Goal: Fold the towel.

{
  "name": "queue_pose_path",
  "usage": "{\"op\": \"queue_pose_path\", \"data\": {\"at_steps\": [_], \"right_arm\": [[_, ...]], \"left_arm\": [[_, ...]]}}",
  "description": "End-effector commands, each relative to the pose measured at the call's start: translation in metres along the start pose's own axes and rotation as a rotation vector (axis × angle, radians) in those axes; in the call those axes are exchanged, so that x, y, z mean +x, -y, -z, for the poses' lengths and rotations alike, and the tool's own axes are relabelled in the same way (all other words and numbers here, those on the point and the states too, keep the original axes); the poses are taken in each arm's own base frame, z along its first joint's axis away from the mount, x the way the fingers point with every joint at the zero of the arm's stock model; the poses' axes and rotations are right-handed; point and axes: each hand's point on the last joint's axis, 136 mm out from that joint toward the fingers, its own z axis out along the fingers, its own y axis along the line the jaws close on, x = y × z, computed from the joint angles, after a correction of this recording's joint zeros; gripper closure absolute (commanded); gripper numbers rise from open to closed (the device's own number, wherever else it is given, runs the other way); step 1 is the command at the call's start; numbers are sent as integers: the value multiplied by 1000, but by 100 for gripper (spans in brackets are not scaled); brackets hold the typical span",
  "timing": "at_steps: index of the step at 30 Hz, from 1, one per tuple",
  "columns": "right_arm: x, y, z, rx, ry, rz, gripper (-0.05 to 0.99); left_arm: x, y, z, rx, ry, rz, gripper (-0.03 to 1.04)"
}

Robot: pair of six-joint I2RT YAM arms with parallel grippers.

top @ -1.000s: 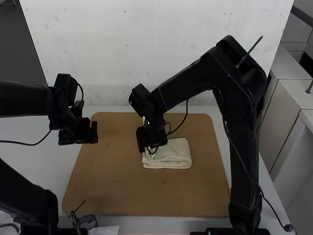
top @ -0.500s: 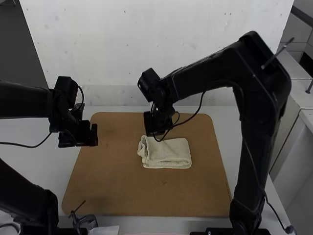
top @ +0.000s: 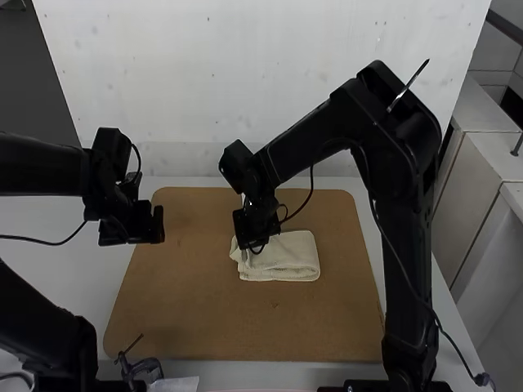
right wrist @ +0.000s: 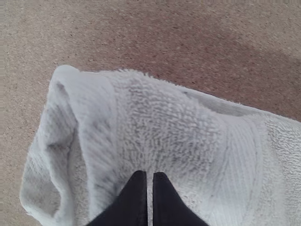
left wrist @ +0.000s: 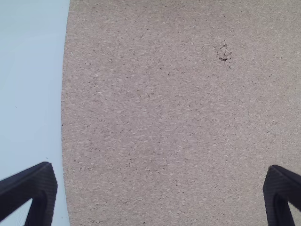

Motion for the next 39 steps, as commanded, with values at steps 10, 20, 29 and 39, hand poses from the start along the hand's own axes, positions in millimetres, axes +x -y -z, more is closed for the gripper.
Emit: {"op": "queue_pose_path", "data": {"at_steps": [10,20,29,39], "right_arm": [[-17,-32,-2,-25,43,41,92],[-11,-37,-11,-22,26,56,92],[-41,-10,24,-29,91,-17,35],[-53,88,80,24,176,-152,0]], "left_arm": [[2,-8,-7,-6,-14,-4,3],[5,-8,-11,-5,-24,-5,3],[2,-10,-7,-8,-6,-3,3],[-6,-6,6,9,47,-9,3]]}}
